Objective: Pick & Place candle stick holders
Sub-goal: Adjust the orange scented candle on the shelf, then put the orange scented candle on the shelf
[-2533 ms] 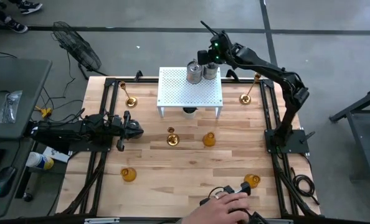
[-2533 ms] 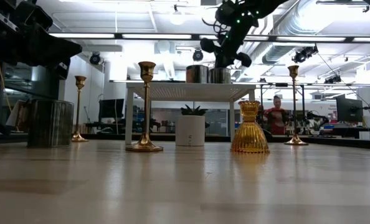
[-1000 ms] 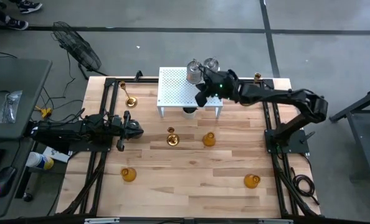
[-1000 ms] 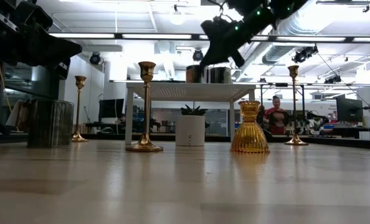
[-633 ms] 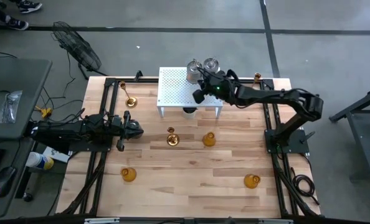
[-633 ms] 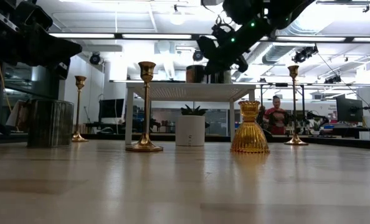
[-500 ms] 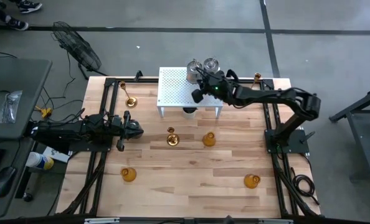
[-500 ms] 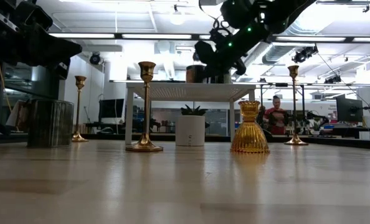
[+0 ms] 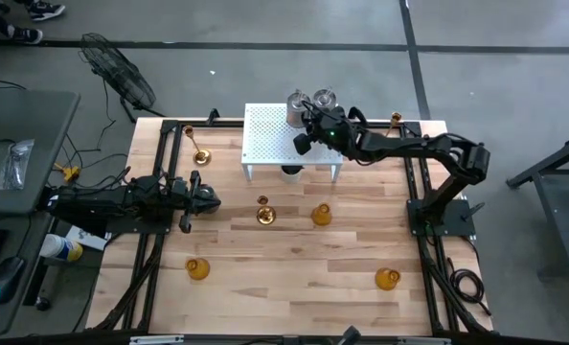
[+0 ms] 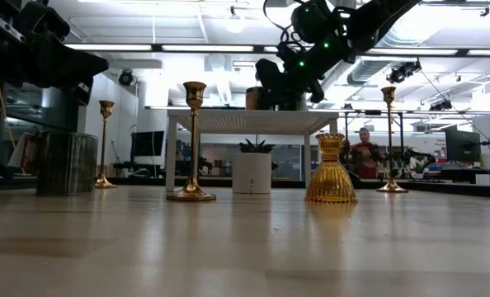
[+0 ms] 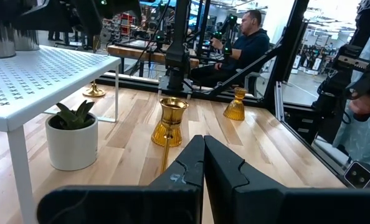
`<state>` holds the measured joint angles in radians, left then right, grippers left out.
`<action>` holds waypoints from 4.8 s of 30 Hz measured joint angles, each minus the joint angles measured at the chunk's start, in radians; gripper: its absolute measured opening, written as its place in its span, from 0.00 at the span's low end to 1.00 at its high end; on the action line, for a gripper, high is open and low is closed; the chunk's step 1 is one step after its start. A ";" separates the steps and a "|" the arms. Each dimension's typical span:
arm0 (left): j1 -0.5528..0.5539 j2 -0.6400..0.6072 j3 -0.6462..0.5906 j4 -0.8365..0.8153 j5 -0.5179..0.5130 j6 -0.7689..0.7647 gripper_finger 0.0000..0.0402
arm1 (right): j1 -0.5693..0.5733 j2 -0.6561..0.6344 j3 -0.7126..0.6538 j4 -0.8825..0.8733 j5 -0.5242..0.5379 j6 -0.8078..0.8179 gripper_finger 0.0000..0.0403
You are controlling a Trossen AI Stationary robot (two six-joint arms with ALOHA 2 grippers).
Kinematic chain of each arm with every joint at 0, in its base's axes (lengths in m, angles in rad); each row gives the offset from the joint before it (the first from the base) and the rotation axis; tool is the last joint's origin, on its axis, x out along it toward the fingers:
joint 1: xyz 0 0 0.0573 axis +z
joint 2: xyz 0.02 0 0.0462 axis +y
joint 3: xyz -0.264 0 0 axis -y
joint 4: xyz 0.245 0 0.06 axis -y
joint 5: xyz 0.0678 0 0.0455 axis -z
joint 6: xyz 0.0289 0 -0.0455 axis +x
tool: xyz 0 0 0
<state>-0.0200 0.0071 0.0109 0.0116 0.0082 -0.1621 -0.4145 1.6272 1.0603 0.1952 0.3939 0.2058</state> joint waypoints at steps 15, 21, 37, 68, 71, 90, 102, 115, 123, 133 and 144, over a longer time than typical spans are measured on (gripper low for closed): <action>0.000 0.000 0.000 0.000 0.000 0.000 0.00 | -0.019 0.000 0.000 0.029 -0.004 0.000 0.01; 0.000 0.000 0.000 0.000 0.000 0.000 0.00 | -0.024 0.000 0.000 0.039 -0.010 0.000 0.01; 0.000 0.000 0.000 0.000 0.000 0.000 0.00 | 0.081 -0.208 -0.145 -0.045 -0.317 0.020 0.01; 0.000 0.000 0.000 0.000 0.000 0.000 0.00 | 0.315 -1.128 -0.832 -0.027 -0.479 0.066 0.01; 0.000 0.000 0.000 0.000 0.000 0.000 0.00 | 0.338 -1.178 -0.864 -0.026 -0.479 0.096 0.01; 0.000 0.000 0.000 0.000 0.000 0.000 0.00 | 0.364 -1.378 -1.020 0.032 -0.479 0.085 0.01; 0.000 0.000 0.000 0.000 0.000 0.000 0.00 | 0.364 -1.394 -1.051 0.063 -0.475 0.085 0.01; 0.000 0.000 0.000 0.000 0.000 0.000 0.00 | 0.364 -1.392 -1.052 0.062 -0.475 0.085 0.01; 0.000 0.000 0.000 0.000 0.000 0.000 0.00 | 0.364 -1.392 -1.052 0.061 -0.475 0.085 0.01; 0.000 0.000 0.000 0.000 0.000 0.000 0.00 | 0.364 -1.392 -1.053 0.061 -0.475 0.085 0.01; 0.000 0.000 0.000 0.006 -0.046 0.030 0.00 | 0.364 -1.392 -1.053 0.061 -0.475 0.085 0.01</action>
<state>-0.0197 0.0070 0.0109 0.0179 -0.0381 -0.1317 -0.0502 0.2352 0.0071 0.2558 -0.0811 0.2913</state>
